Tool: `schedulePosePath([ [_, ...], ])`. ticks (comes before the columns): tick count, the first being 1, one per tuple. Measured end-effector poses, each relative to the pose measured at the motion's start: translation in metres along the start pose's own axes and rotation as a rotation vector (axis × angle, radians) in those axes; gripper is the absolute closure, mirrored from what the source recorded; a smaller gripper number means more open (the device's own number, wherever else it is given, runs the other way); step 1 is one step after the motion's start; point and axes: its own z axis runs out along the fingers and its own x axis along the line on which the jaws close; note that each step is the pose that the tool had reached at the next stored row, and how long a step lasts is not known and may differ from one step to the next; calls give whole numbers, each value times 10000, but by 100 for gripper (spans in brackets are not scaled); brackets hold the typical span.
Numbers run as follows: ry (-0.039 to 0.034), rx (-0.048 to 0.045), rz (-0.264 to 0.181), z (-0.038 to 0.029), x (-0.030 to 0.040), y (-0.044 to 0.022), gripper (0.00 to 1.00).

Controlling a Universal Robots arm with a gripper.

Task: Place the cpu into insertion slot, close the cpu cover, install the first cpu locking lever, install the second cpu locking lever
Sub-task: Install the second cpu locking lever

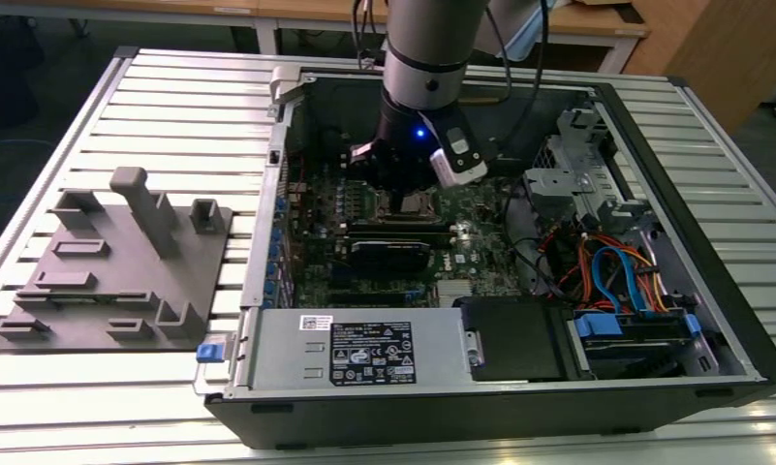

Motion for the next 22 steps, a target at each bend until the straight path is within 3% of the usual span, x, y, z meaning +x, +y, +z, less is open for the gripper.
schedulePosePath([
  [2,42,-37,-1,0,1,-21,90],
  [6,51,-100,-1,0,10,-68,90],
  [13,58,-475,-15,10,75,-119,90],
  [17,59,-560,21,19,85,-171,90],
  [22,57,-602,211,36,97,-182,90],
])
